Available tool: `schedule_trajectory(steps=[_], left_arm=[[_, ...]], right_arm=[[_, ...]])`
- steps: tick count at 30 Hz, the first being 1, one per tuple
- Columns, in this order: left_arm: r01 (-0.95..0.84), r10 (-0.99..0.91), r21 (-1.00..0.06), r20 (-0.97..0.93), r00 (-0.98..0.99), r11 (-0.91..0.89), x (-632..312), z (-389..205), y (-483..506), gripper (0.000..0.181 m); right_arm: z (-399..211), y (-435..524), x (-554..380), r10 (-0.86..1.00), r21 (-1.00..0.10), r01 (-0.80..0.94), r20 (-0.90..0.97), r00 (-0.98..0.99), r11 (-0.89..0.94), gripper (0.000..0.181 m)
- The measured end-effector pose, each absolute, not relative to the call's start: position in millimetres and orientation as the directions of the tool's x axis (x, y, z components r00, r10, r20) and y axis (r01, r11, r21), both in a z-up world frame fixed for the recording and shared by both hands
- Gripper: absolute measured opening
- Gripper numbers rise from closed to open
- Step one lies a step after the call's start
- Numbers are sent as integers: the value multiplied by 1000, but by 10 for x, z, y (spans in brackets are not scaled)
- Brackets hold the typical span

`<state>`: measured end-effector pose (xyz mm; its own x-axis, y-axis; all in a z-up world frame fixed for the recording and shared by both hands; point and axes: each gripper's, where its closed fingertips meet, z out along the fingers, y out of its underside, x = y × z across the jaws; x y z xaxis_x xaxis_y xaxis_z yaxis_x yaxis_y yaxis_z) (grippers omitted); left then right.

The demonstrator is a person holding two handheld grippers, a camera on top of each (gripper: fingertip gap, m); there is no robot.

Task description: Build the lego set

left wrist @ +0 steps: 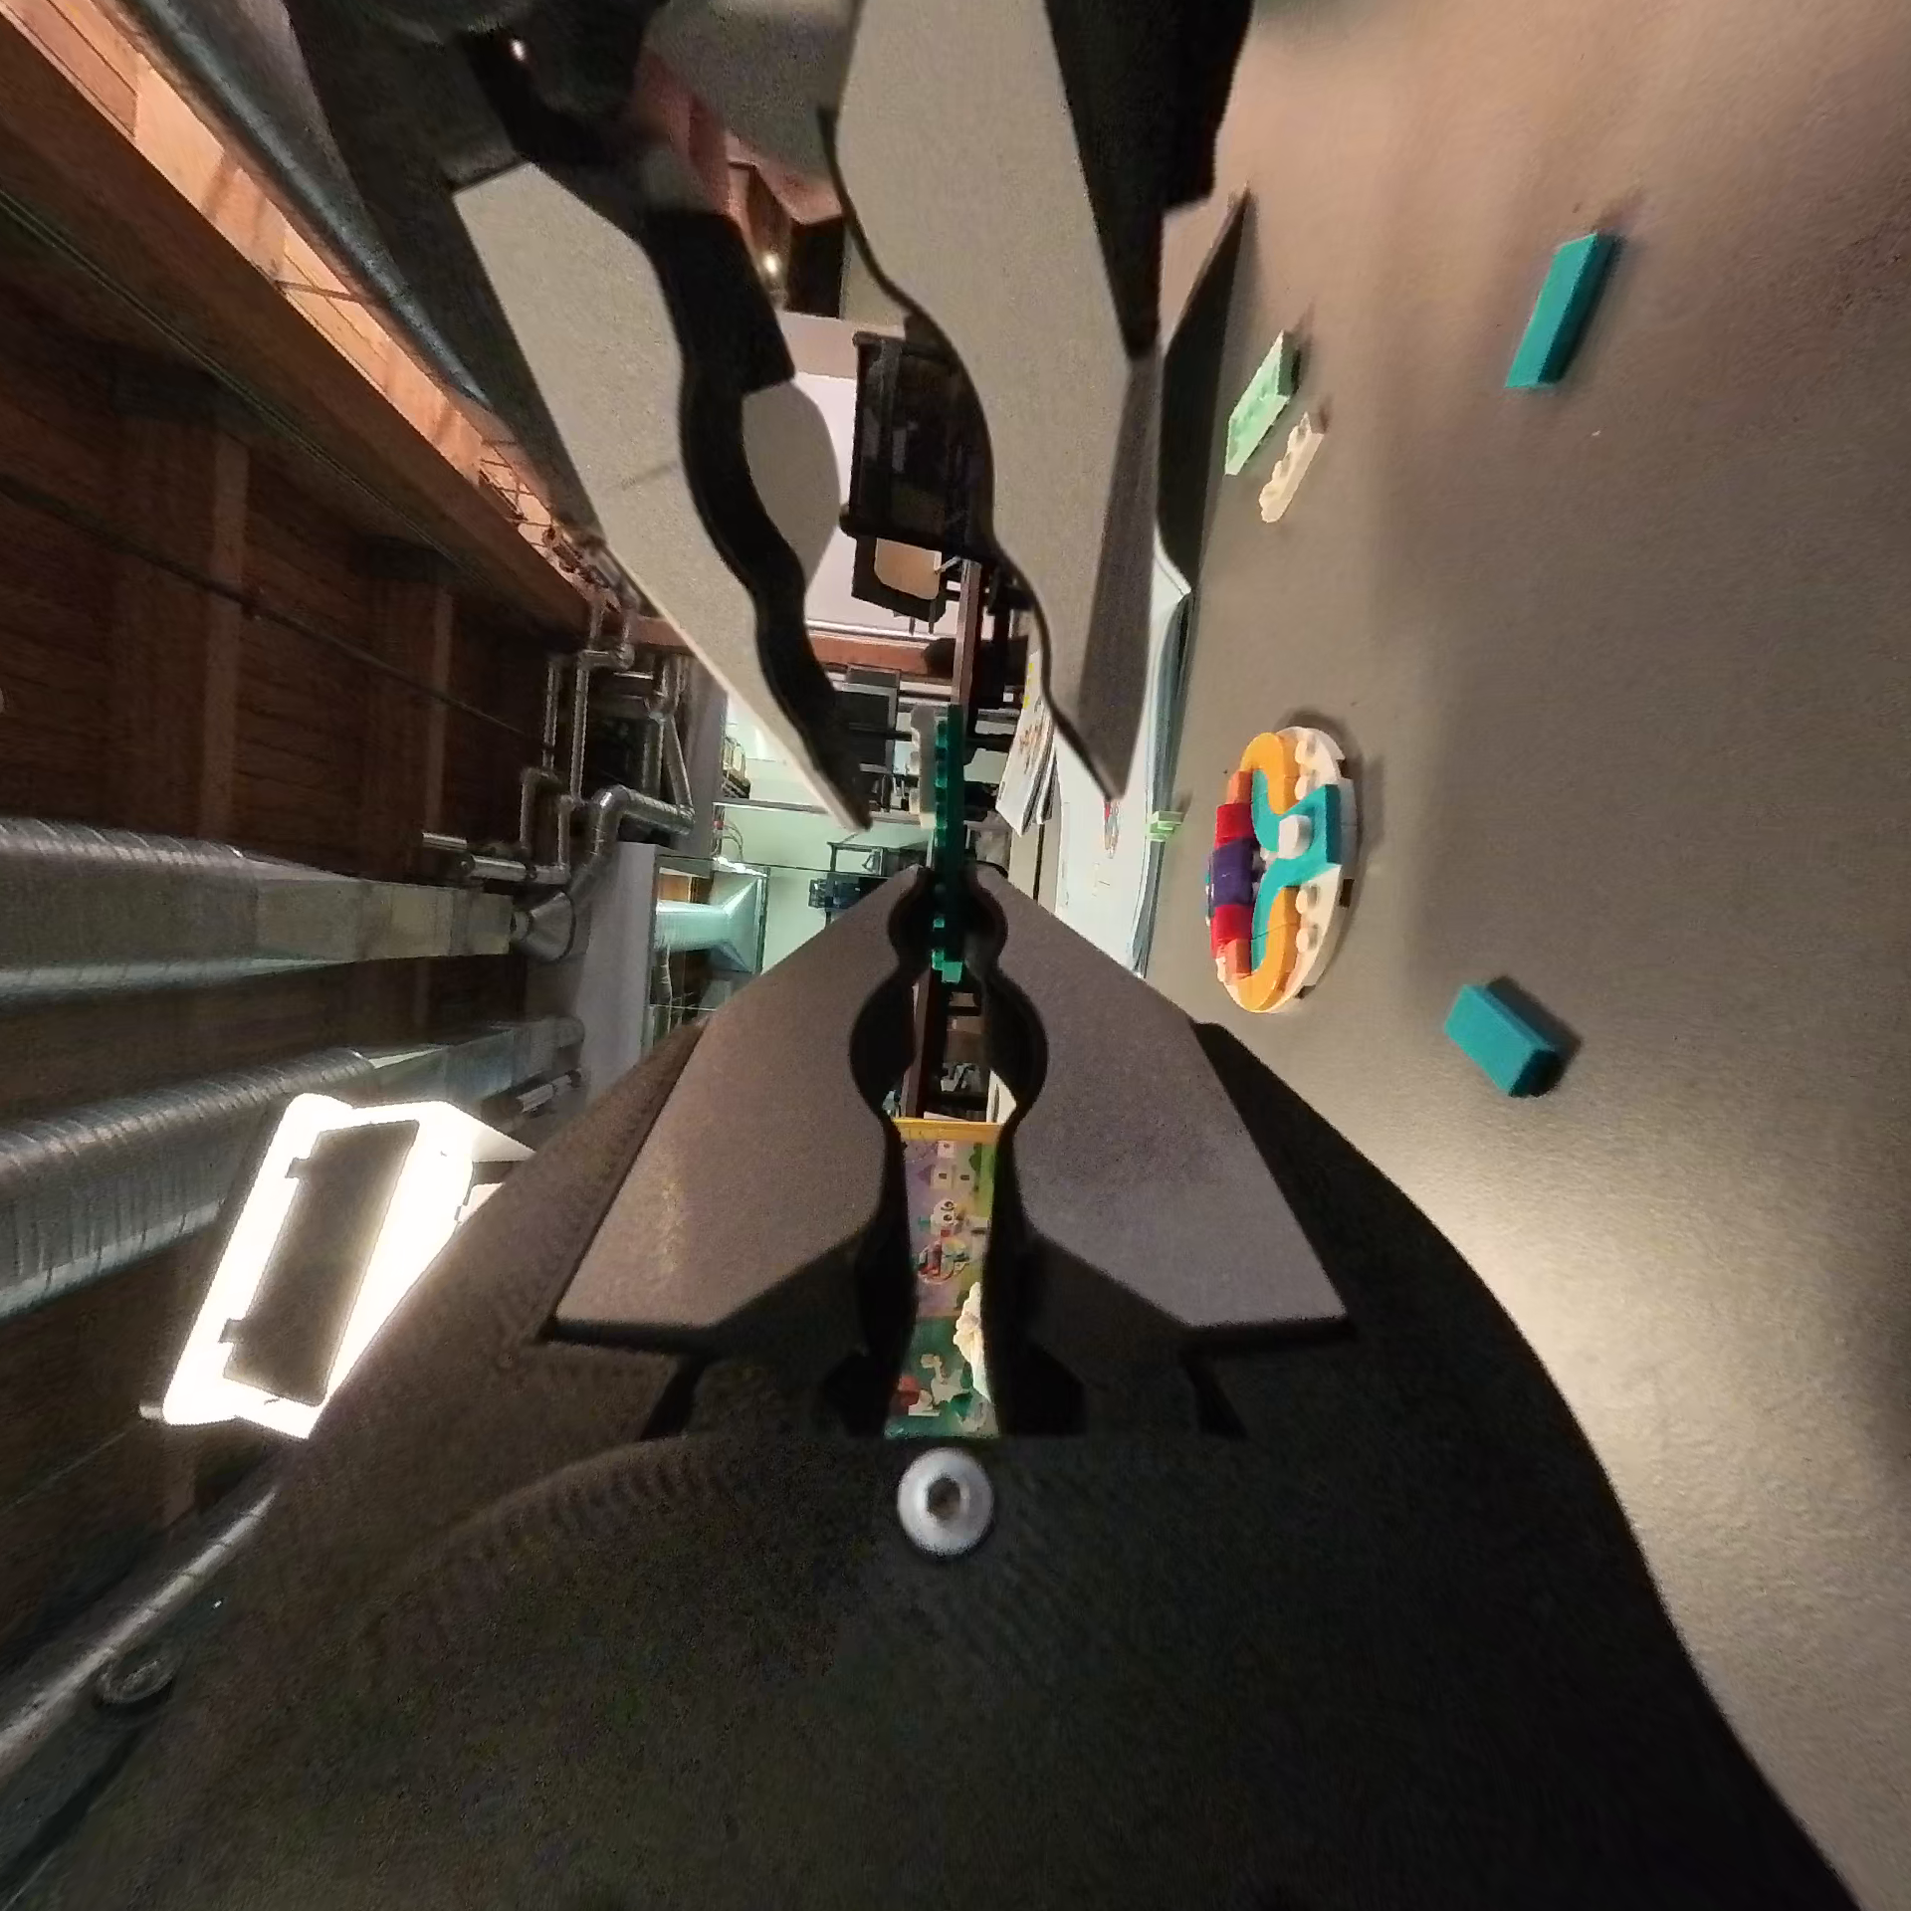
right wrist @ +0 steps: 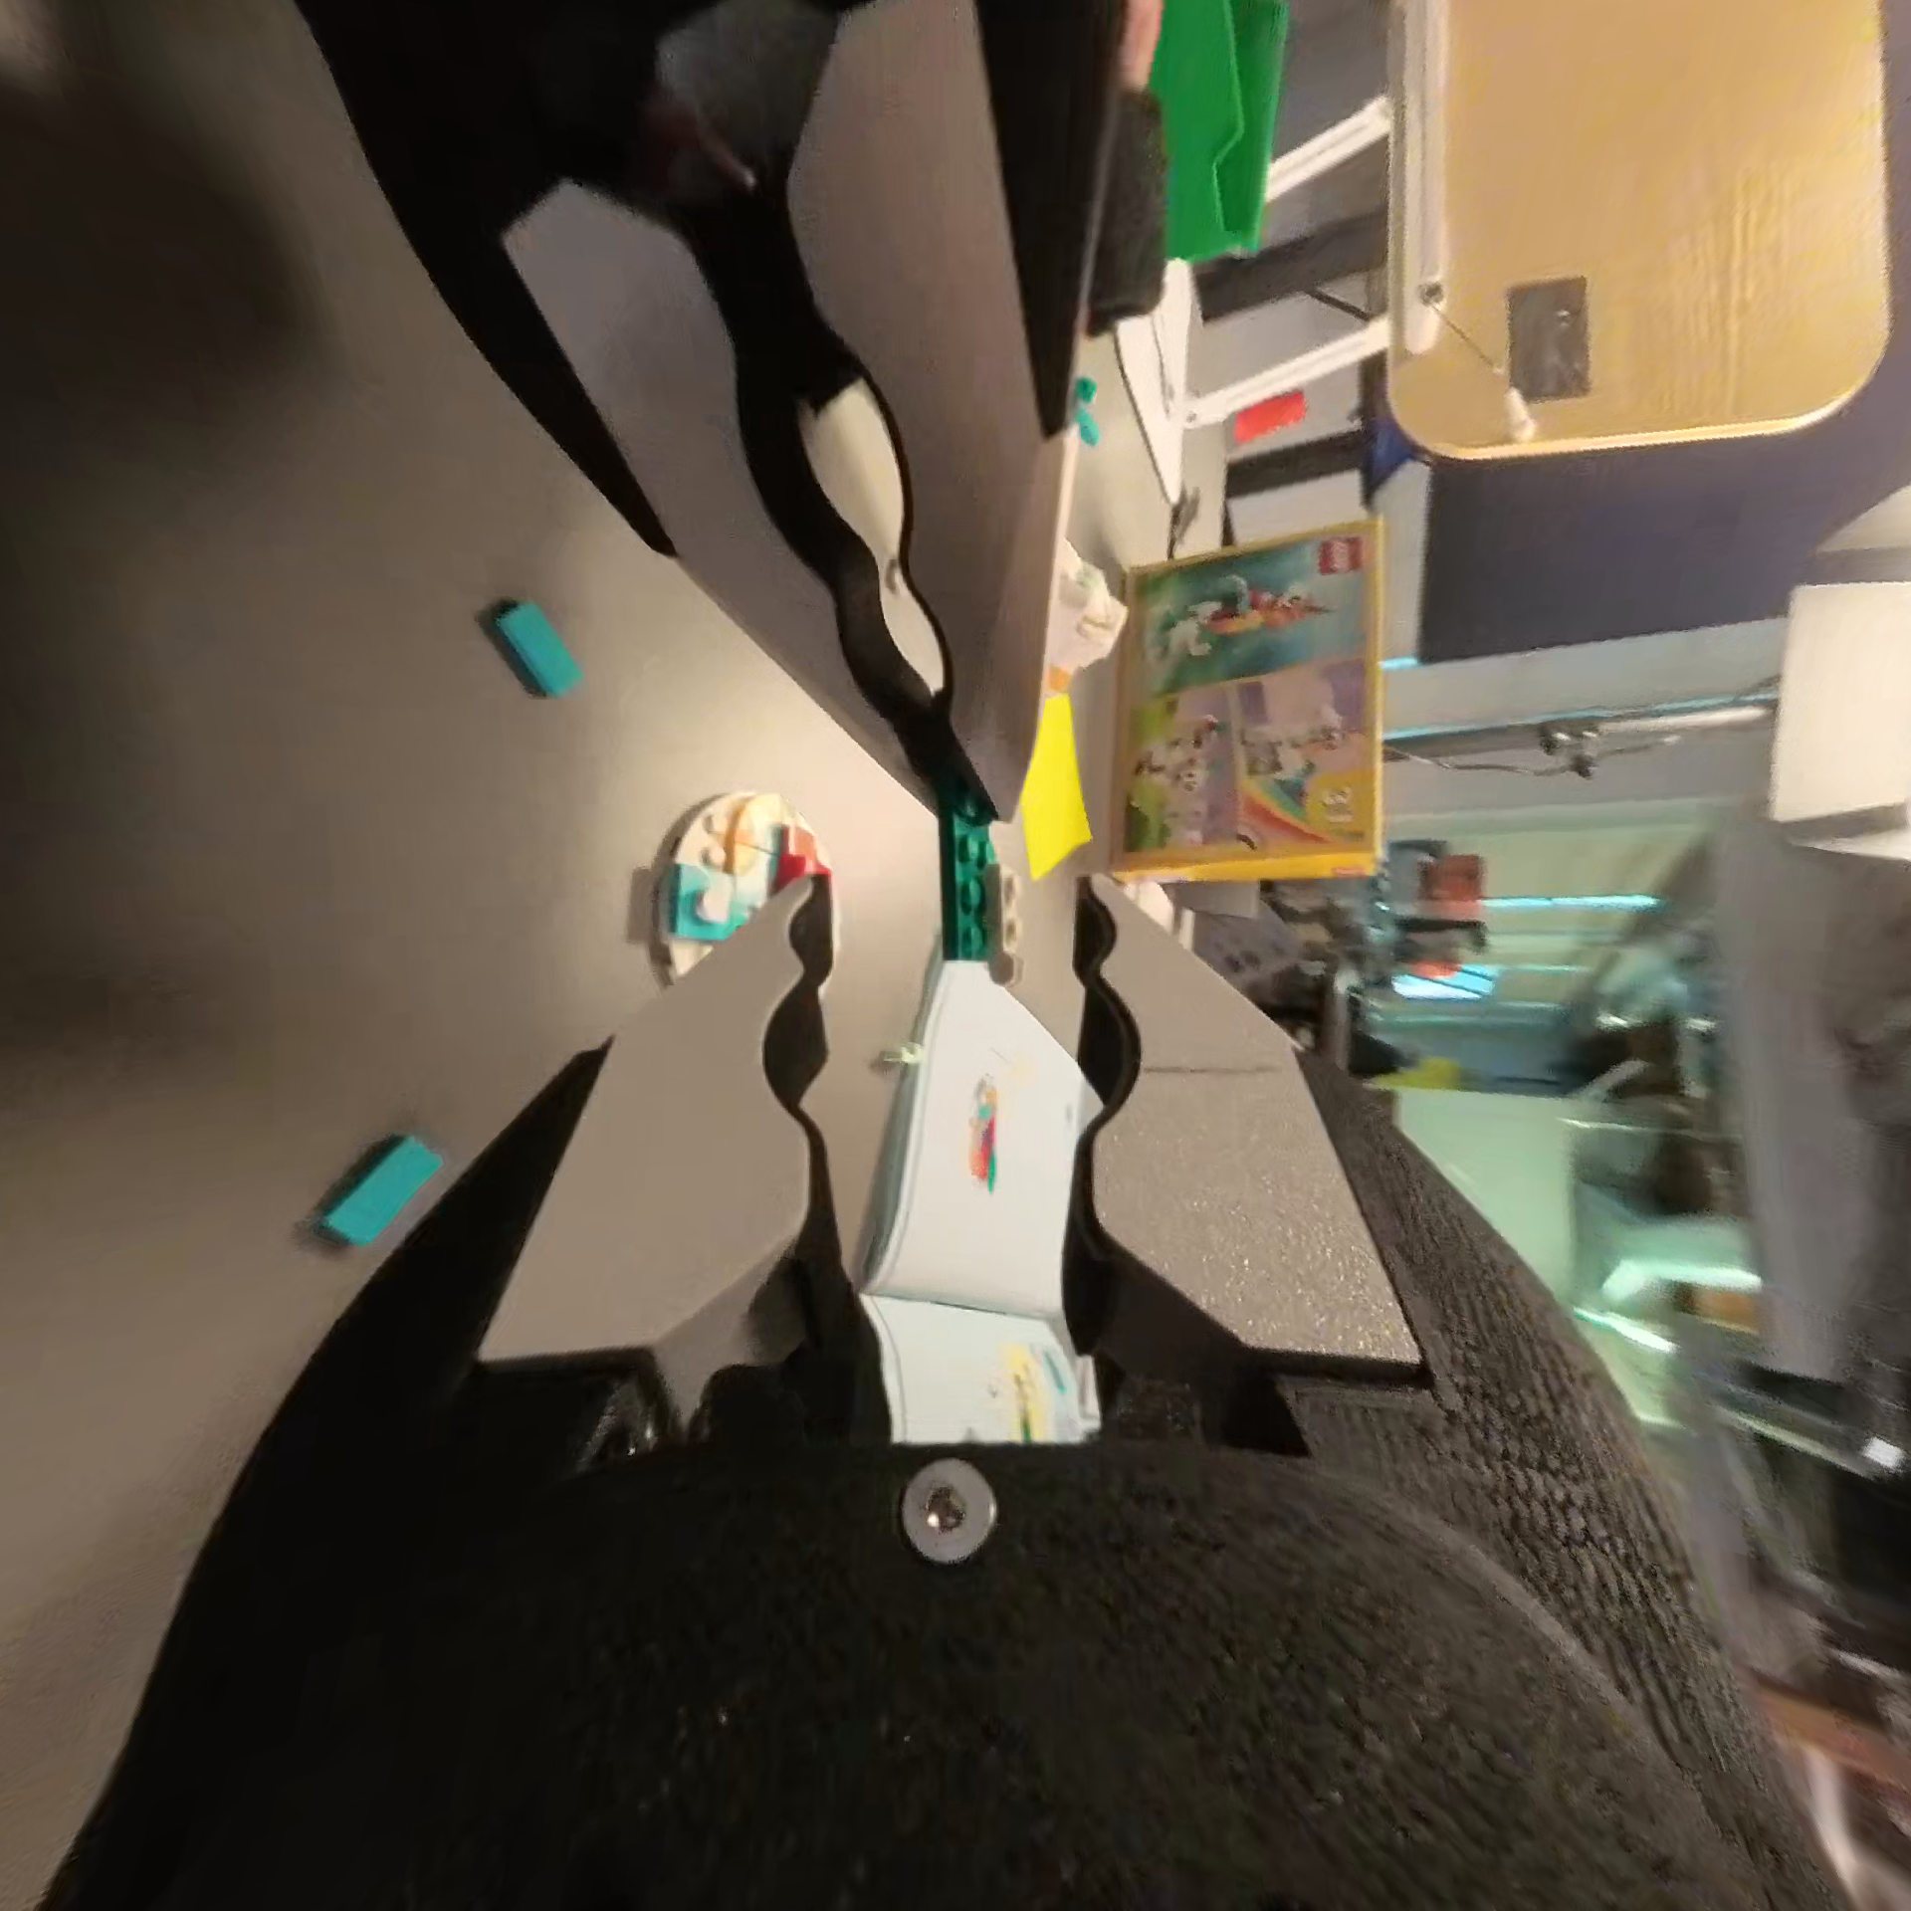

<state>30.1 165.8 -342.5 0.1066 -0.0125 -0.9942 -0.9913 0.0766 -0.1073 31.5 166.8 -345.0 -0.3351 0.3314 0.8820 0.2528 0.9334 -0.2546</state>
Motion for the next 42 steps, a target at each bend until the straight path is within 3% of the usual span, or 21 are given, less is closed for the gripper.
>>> schedule_trajectory(steps=[2,6,10,14,17,19,27,39,42], left_arm=[[-991,-14,-108,-994,108,77,301,-3427,1659,2],[-992,-21,-105,-994,103,74,294,-3432,1651,3],[-985,-35,-150,-988,148,84,301,-3404,1634,3],[-985,-53,-143,-989,139,94,336,-3433,1617,3],[-986,-87,-136,-988,128,98,360,-3492,1616,4],[-991,-75,-93,-993,86,91,361,-3510,1621,9],[-994,-38,-66,-997,63,87,362,-3459,1617,3],[-992,-91,-59,-995,49,107,411,-3561,1607,4],[-992,-83,-67,-995,58,104,404,-3547,1609,4]], right_arm=[[-3446,1705,289,289,-206,276,907,-307,939,35],[-3420,1711,273,291,-213,274,912,-290,938,12],[-3383,1699,279,238,-166,252,927,-290,953,9],[-3416,1689,309,248,-175,236,911,-329,956,8],[-3468,1695,326,208,-123,231,897,-391,965,6],[-3492,1703,325,248,-153,242,869,-429,958,7],[-3507,1711,324,329,-205,299,826,-457,932,14],[-3573,1700,367,248,-137,247,831,-498,959,6],[-3558,1700,353,280,-180,244,827,-487,953,8]])
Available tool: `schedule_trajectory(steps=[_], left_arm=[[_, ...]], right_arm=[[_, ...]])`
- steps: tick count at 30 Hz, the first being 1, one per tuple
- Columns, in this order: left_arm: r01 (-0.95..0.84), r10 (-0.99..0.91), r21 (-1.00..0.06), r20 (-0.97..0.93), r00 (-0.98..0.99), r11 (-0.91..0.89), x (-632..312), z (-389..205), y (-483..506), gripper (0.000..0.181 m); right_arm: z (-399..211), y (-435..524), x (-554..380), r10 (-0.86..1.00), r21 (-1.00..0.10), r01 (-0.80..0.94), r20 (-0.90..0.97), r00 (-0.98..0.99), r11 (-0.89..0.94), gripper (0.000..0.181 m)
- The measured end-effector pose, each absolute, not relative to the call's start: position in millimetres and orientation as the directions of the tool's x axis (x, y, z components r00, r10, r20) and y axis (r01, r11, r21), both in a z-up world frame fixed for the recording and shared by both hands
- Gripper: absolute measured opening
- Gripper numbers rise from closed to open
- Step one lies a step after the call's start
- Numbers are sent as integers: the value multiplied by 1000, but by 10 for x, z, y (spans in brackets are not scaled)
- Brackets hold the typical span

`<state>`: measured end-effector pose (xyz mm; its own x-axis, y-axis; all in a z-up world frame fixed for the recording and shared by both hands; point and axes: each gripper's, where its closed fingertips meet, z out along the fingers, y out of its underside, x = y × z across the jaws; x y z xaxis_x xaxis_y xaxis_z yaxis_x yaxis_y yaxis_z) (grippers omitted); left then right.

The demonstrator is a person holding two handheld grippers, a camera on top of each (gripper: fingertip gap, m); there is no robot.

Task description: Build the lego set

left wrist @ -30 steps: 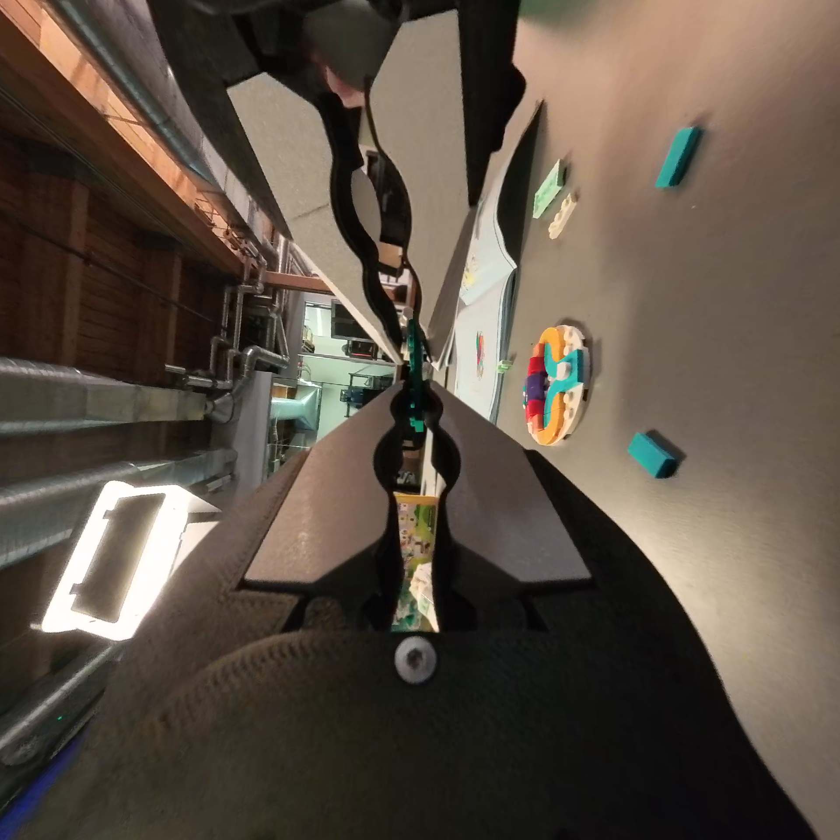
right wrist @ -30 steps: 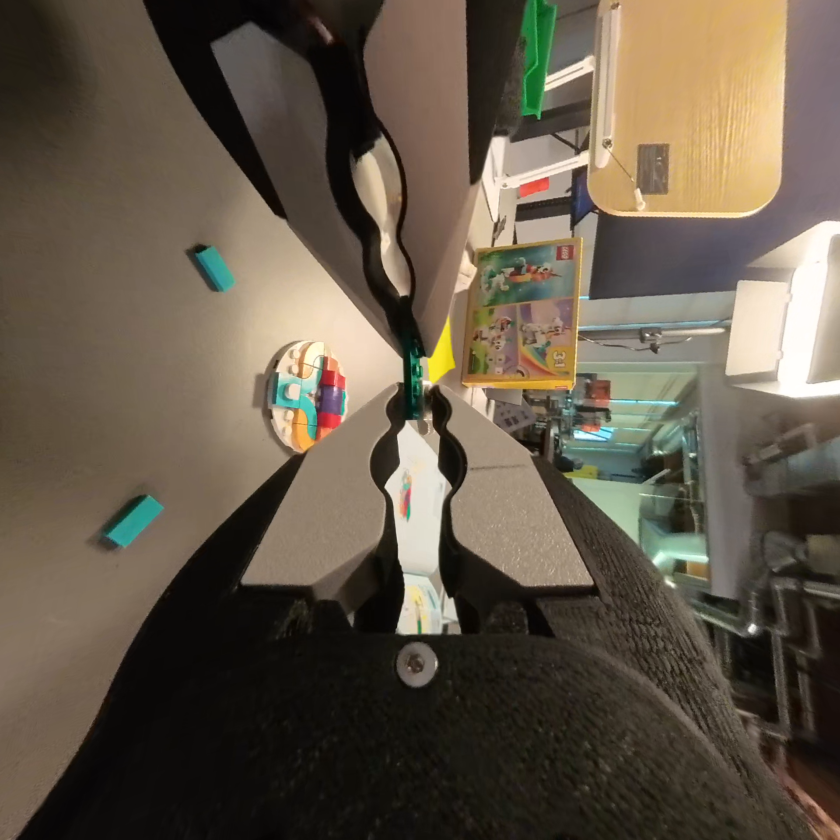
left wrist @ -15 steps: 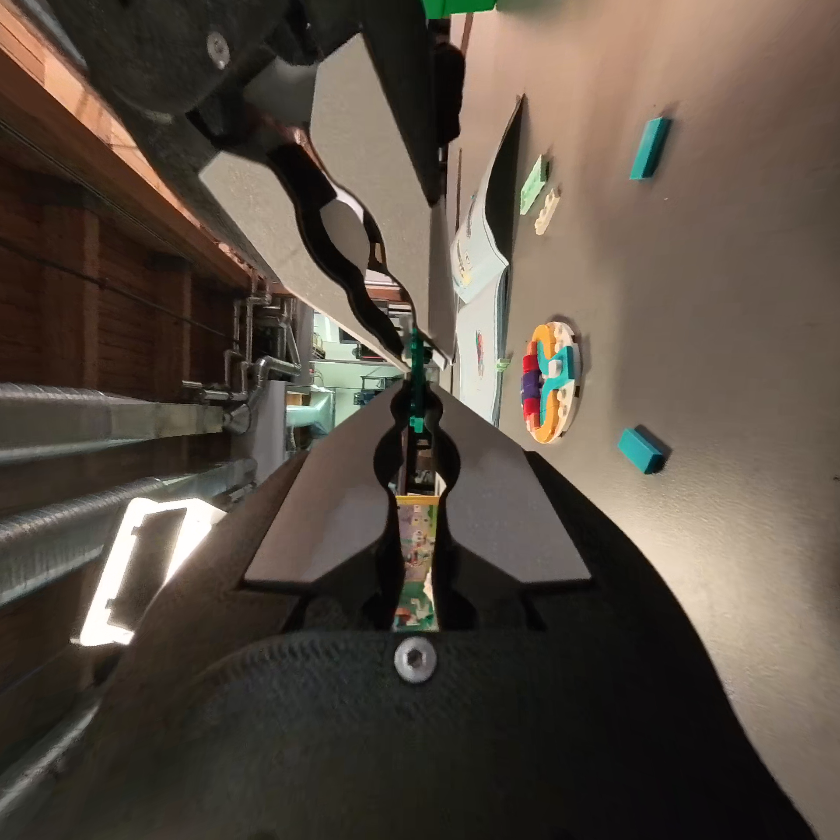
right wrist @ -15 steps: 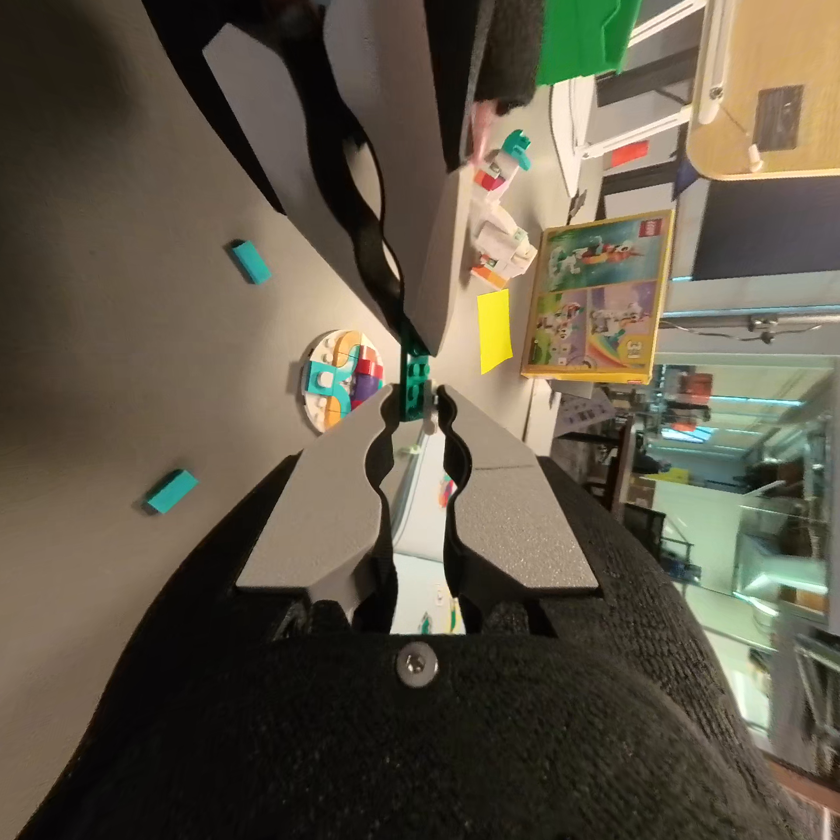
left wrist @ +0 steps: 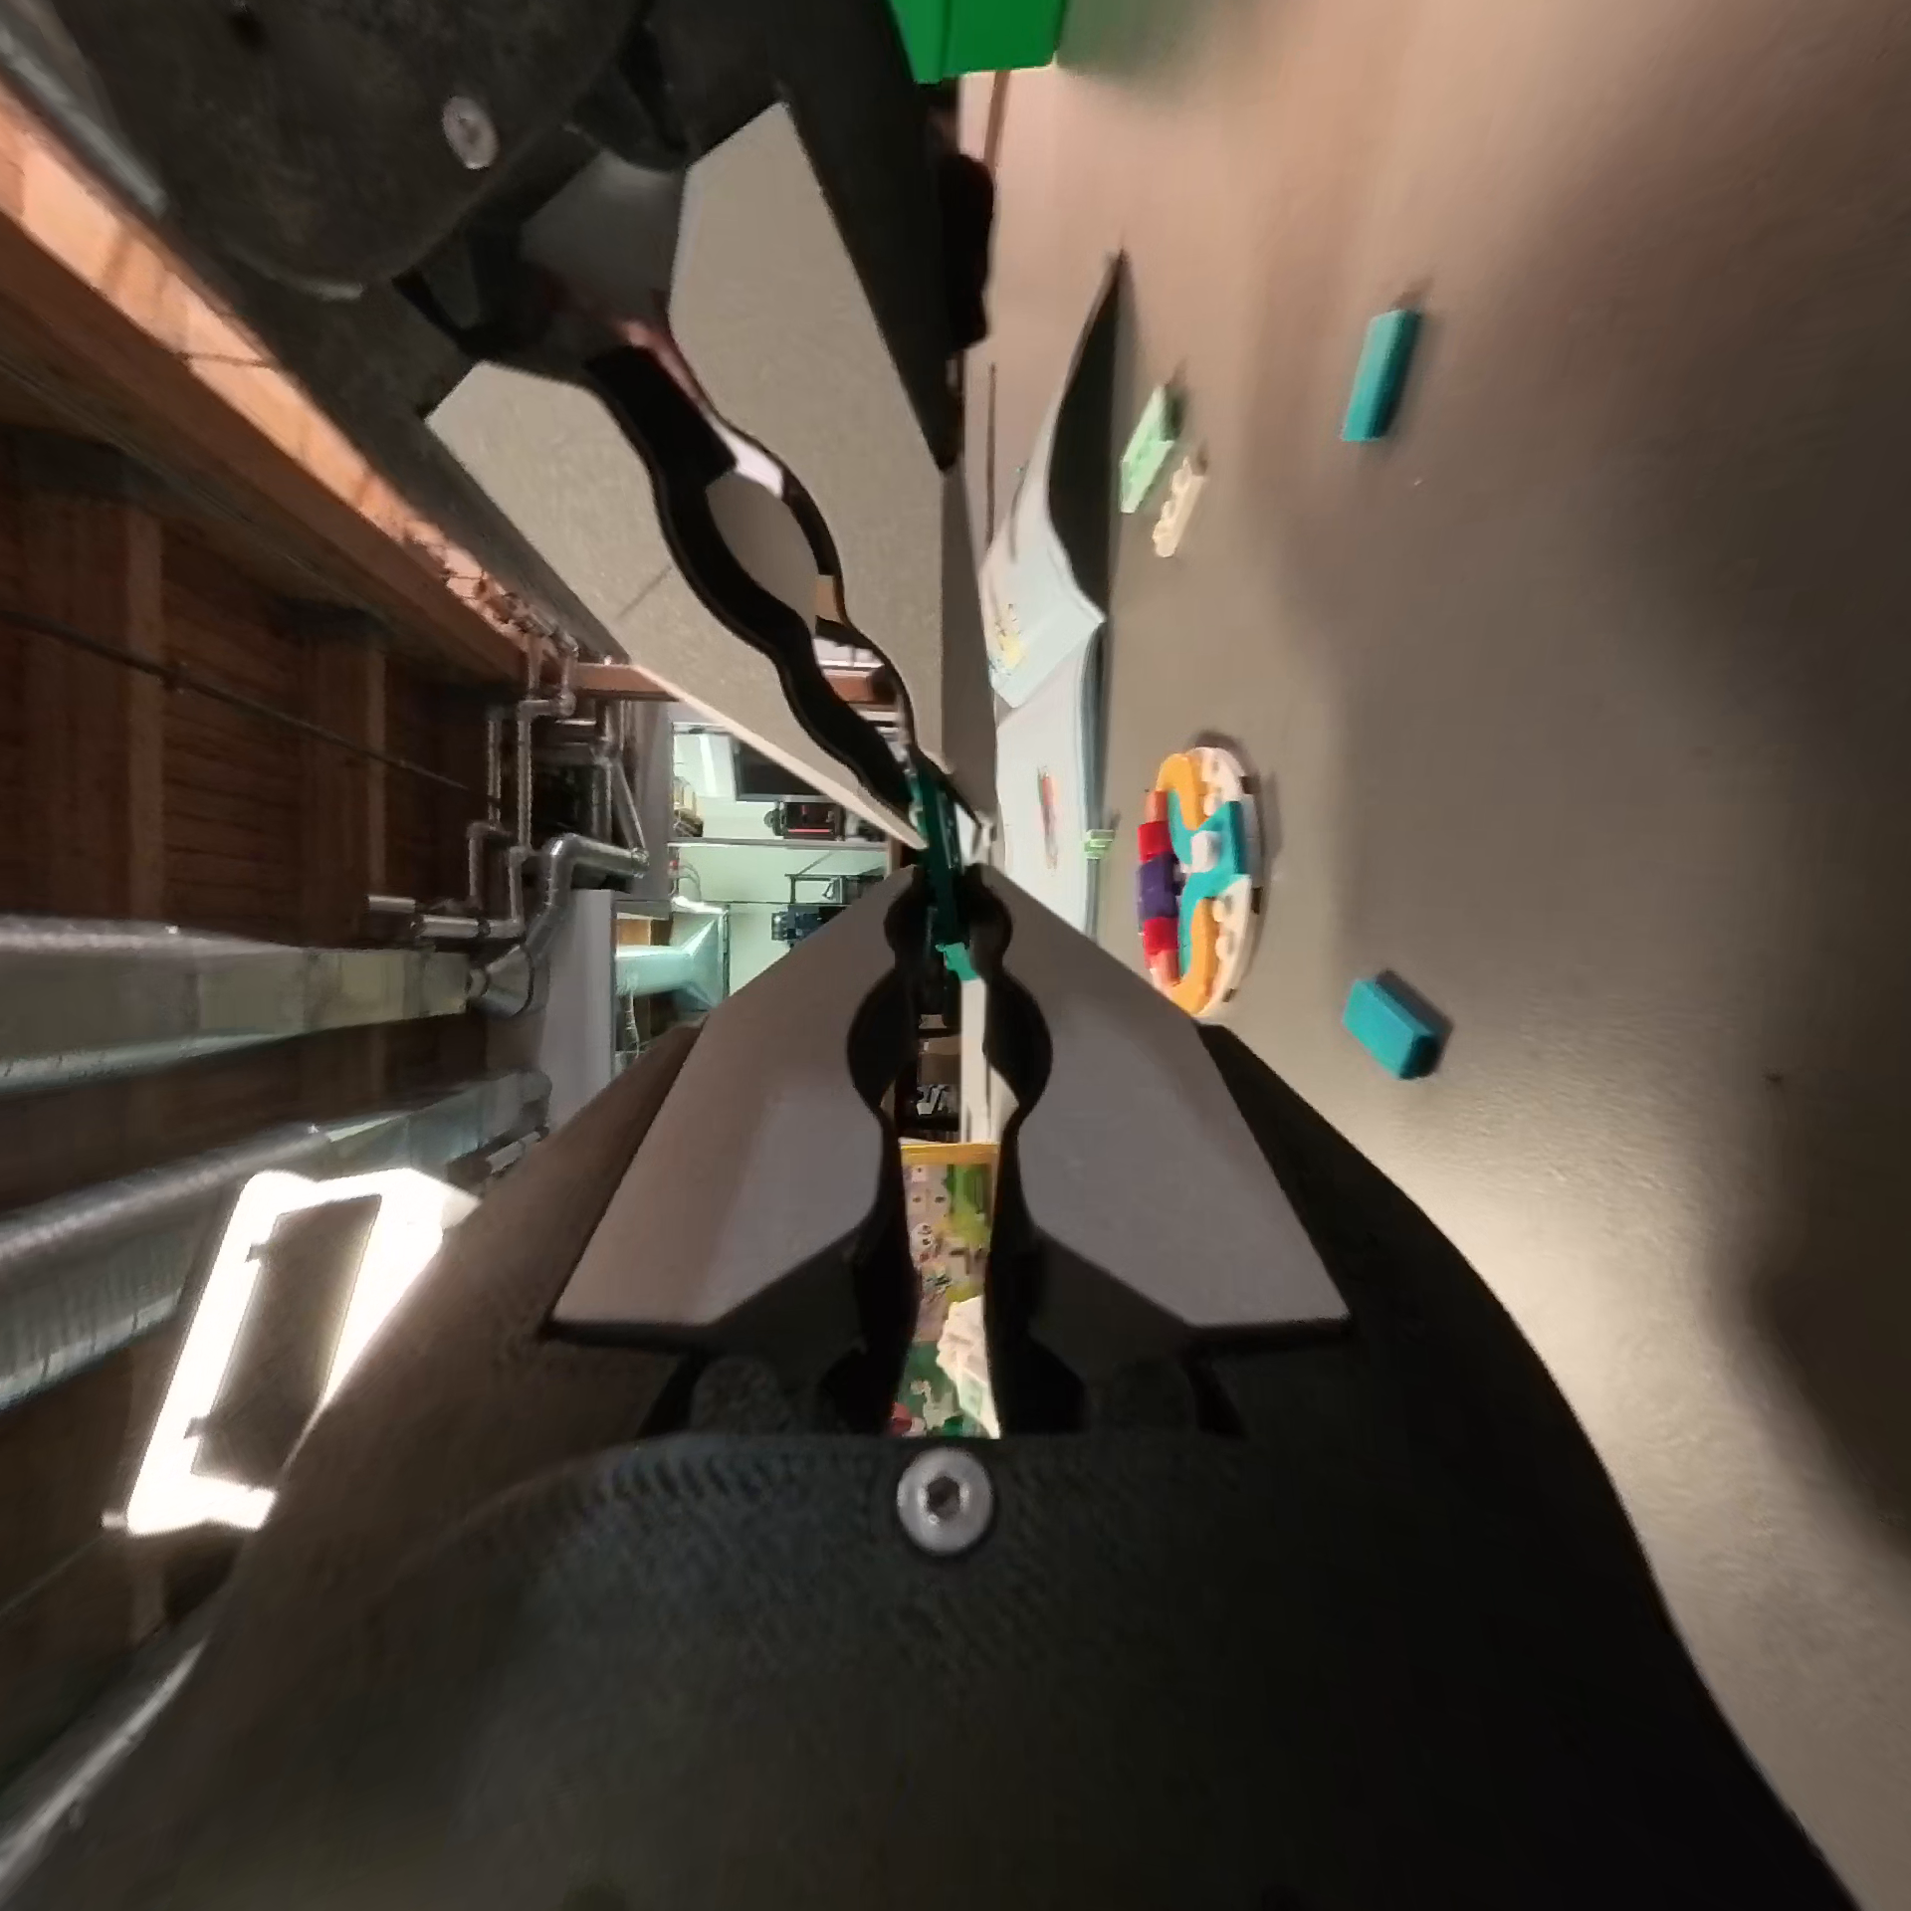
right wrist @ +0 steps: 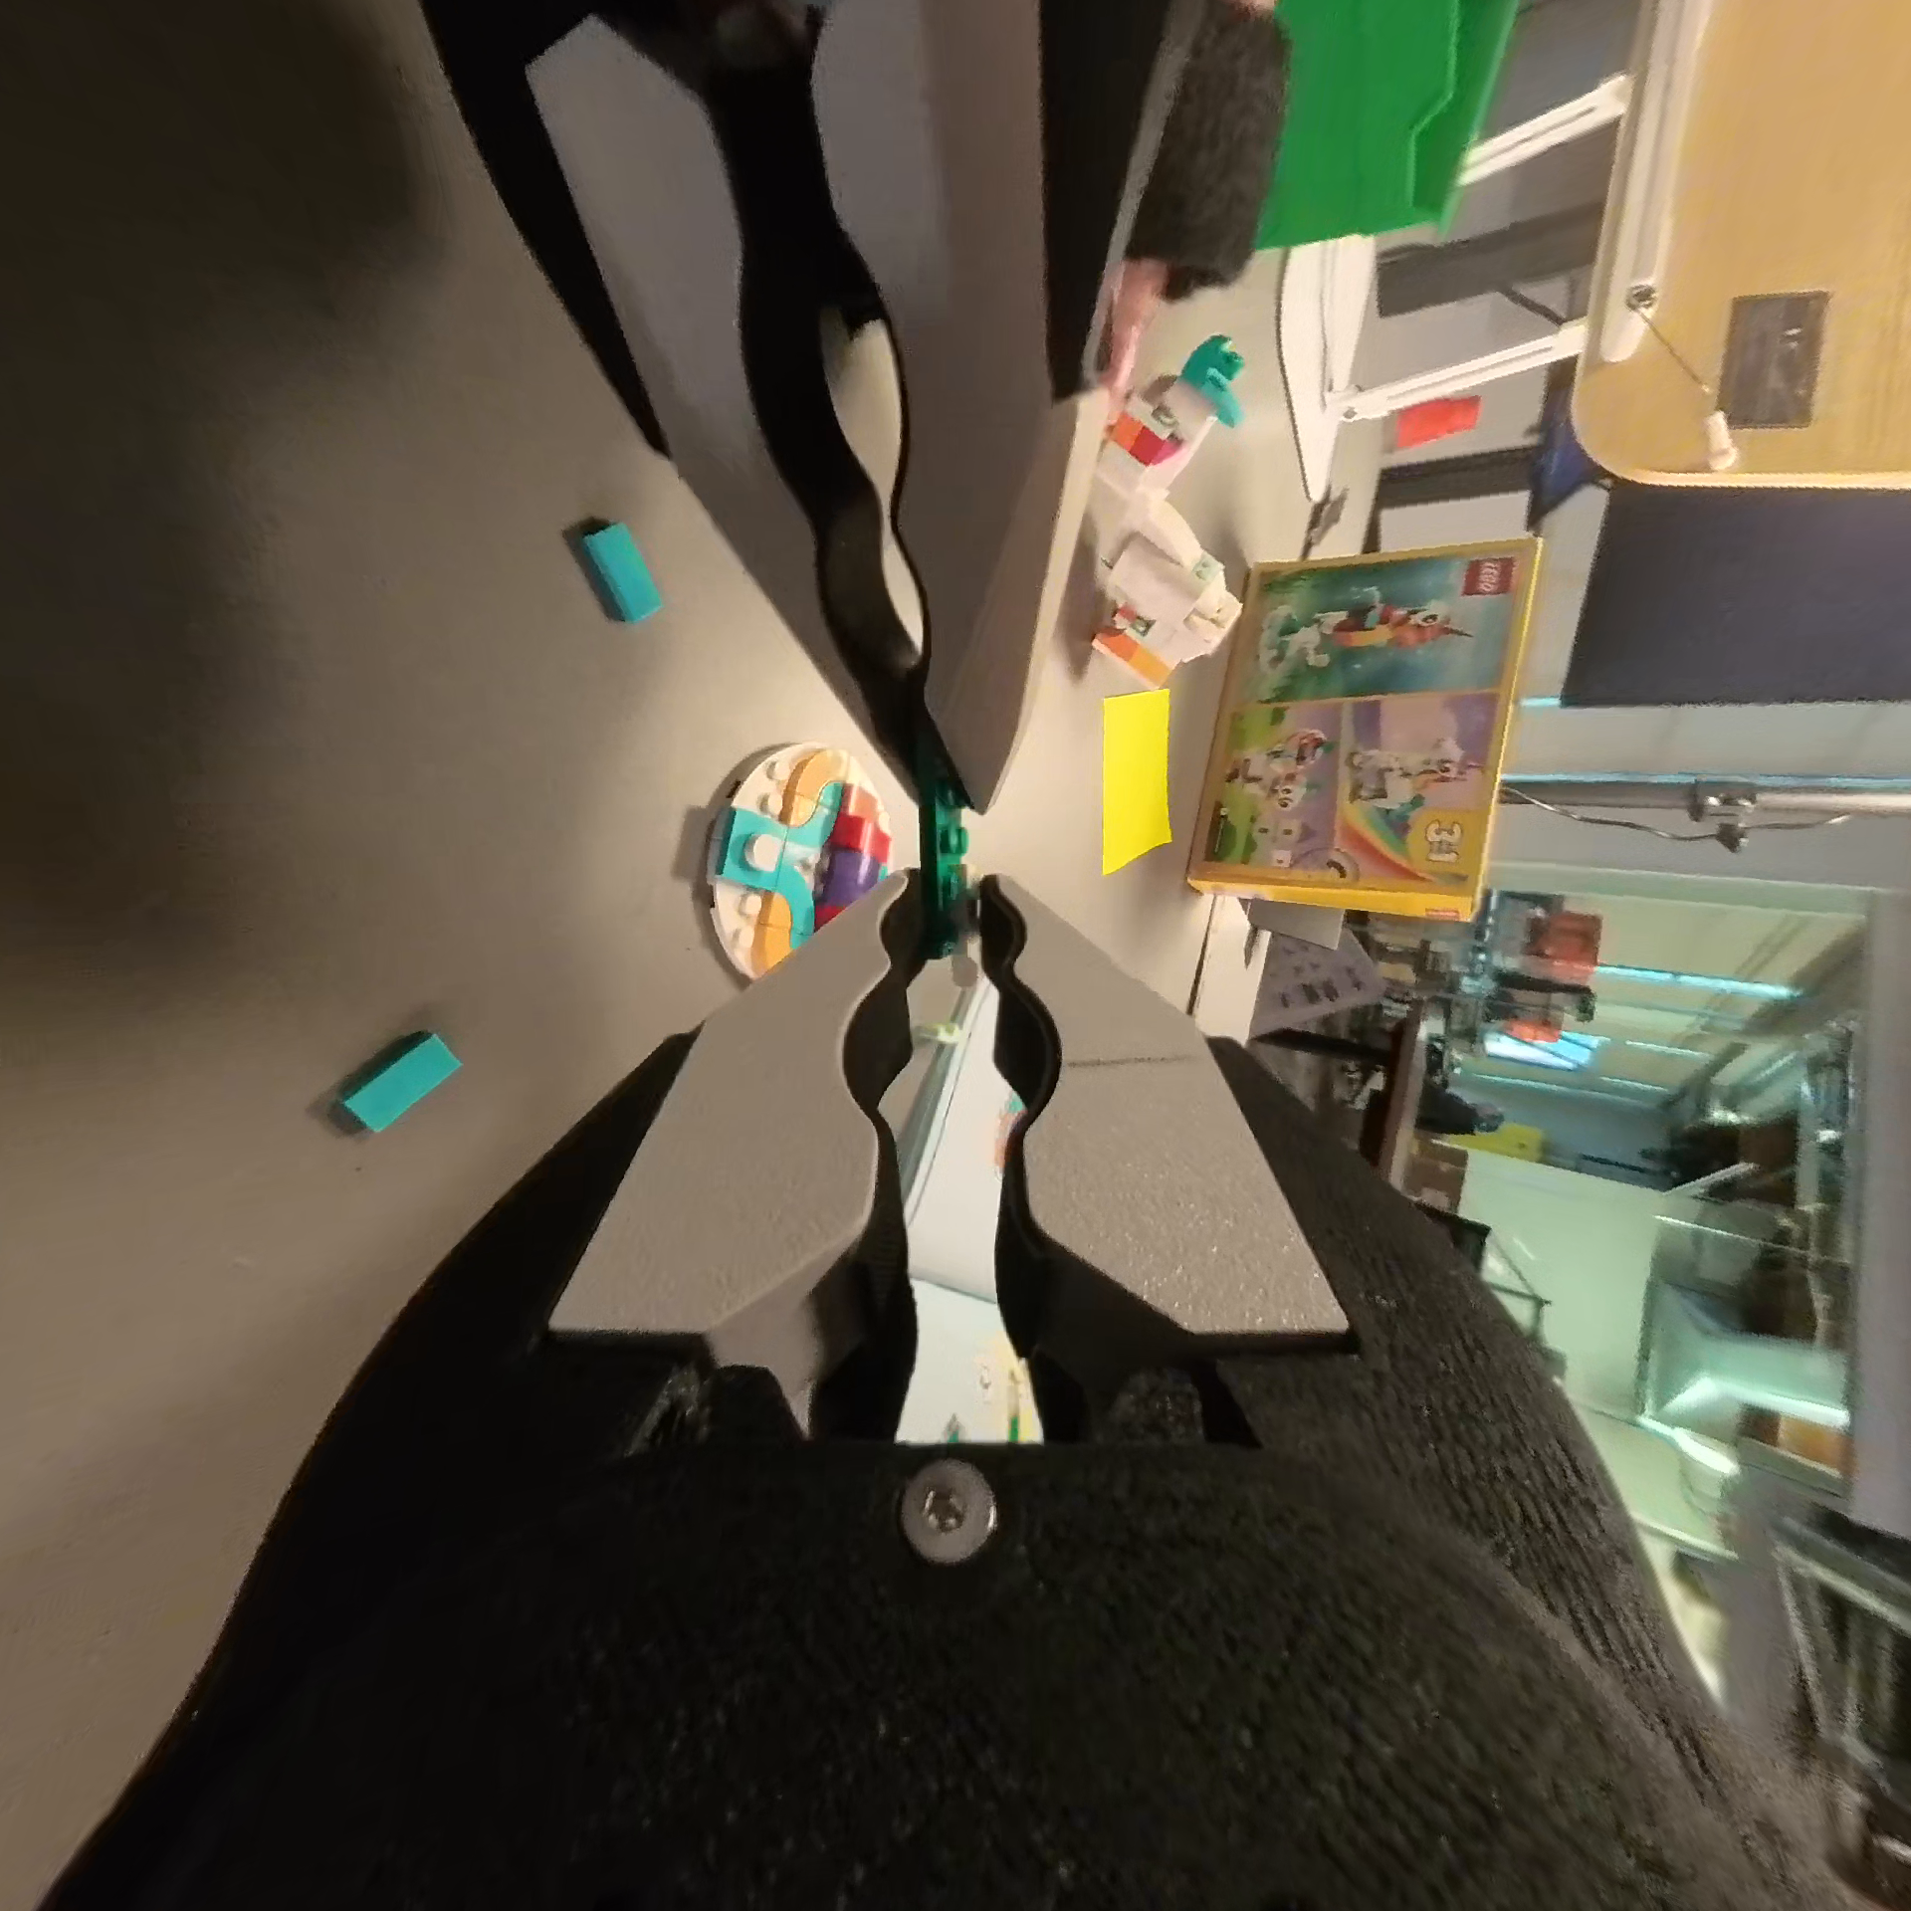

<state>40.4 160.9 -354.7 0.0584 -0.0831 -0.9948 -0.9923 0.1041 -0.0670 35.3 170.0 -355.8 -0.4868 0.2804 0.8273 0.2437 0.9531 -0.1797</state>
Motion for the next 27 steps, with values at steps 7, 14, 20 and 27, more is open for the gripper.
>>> schedule_trajectory(steps=[7,14,20,27], left_arm=[[-992,-72,-100,-993,94,83,343,-3511,1628,3],[-991,-86,-112,-991,106,68,298,-3537,1639,3],[-992,-94,-105,-991,98,76,315,-3559,1637,3],[-991,-107,-111,-989,103,80,318,-3581,1637,2]], right_arm=[[-3533,1696,371,491,-389,307,766,-416,868,46],[-3747,2184,855,956,-736,613,186,-228,289,35],[-4140,2321,1050,999,-654,756,-11,-31,16,33],[-4077,1958,933,970,-696,718,-183,-159,-14,35]])
